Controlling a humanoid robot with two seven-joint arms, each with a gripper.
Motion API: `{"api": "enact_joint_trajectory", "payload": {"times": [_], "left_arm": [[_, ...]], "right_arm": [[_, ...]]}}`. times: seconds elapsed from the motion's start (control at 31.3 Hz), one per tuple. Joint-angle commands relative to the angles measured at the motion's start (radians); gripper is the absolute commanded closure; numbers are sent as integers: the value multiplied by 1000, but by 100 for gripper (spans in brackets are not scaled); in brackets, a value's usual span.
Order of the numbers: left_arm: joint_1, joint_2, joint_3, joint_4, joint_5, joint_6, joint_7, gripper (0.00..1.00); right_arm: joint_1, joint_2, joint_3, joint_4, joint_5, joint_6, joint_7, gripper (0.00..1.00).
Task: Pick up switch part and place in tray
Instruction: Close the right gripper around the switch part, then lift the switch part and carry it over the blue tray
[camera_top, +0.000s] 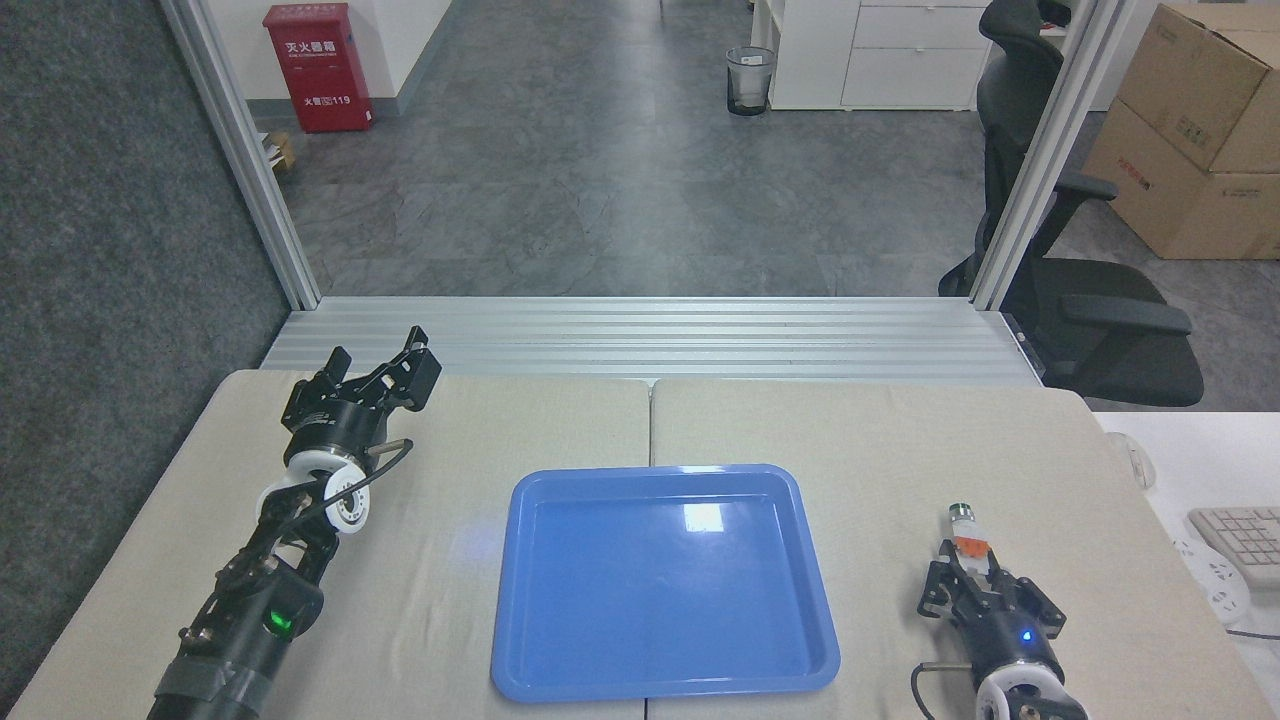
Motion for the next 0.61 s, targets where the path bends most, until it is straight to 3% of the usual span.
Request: {"api": "enact_joint_trajectory", "payload": {"times": [0.0, 0.19, 0.38, 0.57], "left_arm": [[0, 0, 0, 0, 0, 0, 0, 0], [0, 0, 0, 0, 0, 0, 0, 0], [0, 0, 0, 0, 0, 0, 0, 0], [0, 0, 0, 0, 0, 0, 0, 0]], "right_arm": [[-59, 57, 21, -251, 29, 34, 17, 100], [-133, 136, 306, -400, 146, 34, 40, 100], [-102, 254, 533, -412, 307, 34, 126, 100], [-18, 284, 597, -332, 310, 42, 232, 100]]}}
